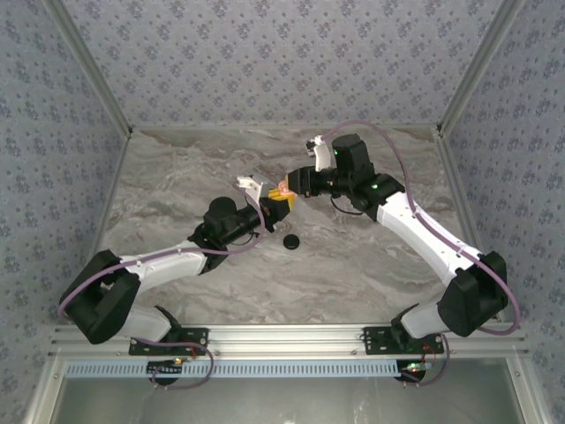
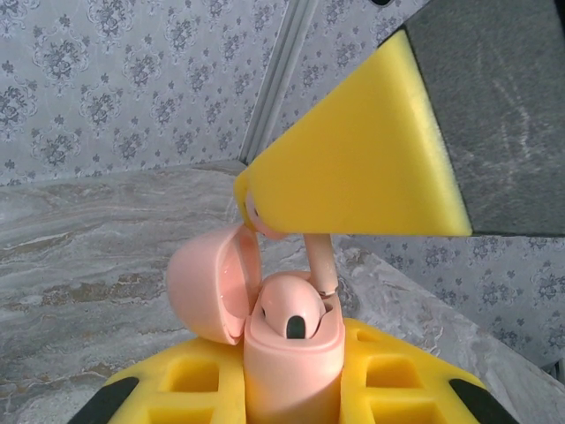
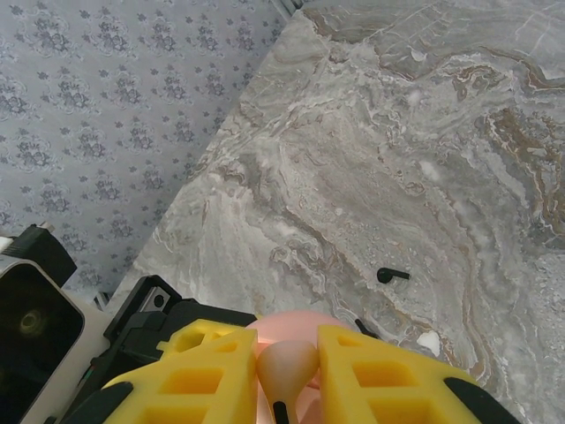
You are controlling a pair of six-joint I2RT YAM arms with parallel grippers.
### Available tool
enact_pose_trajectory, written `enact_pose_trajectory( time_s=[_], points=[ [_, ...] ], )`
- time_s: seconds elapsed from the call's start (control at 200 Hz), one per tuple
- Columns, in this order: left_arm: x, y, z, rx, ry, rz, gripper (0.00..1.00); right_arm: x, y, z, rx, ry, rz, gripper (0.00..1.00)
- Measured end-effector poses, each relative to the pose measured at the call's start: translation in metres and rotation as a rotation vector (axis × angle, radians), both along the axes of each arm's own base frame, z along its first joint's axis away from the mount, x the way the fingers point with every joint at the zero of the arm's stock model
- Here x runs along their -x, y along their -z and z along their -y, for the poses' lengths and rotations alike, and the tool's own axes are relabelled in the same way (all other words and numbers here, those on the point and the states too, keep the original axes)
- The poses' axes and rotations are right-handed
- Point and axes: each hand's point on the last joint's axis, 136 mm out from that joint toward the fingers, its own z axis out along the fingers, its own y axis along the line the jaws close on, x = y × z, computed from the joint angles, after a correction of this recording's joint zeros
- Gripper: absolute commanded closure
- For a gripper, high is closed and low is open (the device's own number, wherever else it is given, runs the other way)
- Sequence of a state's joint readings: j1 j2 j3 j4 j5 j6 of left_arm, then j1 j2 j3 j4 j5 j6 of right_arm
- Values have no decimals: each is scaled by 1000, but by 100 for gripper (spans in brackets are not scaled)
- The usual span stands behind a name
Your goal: Insert wireless bluetooth earbuds into charging case
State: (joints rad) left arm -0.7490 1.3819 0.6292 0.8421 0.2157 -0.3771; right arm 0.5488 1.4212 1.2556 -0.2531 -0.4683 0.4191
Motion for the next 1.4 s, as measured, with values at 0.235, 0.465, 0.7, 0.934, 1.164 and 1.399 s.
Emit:
enact_pose_trajectory(
  time_s=[0.235,0.465,0.7,0.934,1.164,1.399],
  points=[
    [0,-2,0,15,1,-4,93,-5,-4,1,-5,25,27,76],
    [0,-5,0,32,0,-8,93,-6,-2,1,-7,33,37,77],
    [-1,-6,-1,46,-14,-27,93,-7,-3,0,-15,40,50,76],
    [-3,-4,-1,56,-26,-51,93,-5,1,1,-18,53,64,76],
    [-5,-2,-2,60,-46,-71,93,-4,5,1,-15,60,65,76],
    [-8,-7,-3,72,-62,-68,93,-1,5,-1,-17,55,63,76]
  ],
)
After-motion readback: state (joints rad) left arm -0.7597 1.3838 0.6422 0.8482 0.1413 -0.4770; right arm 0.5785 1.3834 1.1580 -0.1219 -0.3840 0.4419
